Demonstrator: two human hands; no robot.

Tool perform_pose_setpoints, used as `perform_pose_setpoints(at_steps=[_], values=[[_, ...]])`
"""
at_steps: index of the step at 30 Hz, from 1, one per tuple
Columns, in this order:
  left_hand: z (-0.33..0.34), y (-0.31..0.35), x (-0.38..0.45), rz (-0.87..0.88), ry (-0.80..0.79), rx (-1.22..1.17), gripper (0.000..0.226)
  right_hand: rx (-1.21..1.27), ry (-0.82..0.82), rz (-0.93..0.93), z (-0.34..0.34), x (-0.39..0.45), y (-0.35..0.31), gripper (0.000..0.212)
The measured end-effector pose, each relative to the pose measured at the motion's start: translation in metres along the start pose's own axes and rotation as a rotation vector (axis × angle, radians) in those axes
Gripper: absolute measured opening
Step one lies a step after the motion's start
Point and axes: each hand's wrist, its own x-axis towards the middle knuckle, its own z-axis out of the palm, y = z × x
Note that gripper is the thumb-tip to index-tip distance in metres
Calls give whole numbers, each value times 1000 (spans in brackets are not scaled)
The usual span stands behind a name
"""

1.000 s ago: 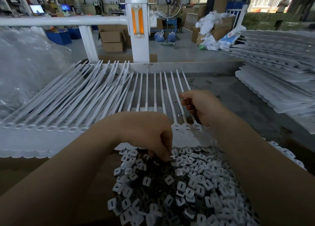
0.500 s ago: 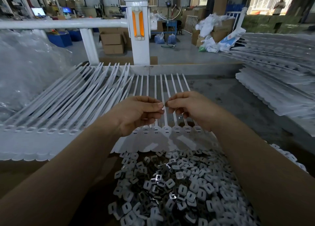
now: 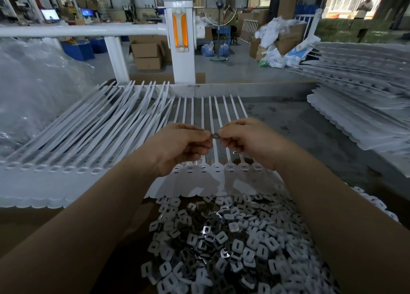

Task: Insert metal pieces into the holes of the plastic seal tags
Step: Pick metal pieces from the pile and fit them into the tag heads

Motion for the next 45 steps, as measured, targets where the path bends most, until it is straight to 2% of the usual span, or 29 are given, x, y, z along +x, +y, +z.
perform_pose_setpoints(at_steps=[13,15,18,21,28,35,45], values=[[4,-2,1,105,14,286,10,-42,18,6,1,-3,-3,10],[6,-3,1,124,11,313,9,-37,153,33,1,-1,-4,11],[16,-6,3,128,15,359,10,77,449,190,-3,6,1,12],[34,-8,7,104,-1,412,13,288,542,322,-9,8,7,12],[72,-13,20,85,-17,590,4,339,523,381,-12,10,11,11],[87,-14,26,64,-7,753,9,357,525,325,-13,11,15,7],[88,-13,32,9,-13,795,18,331,525,340,-12,13,15,7]])
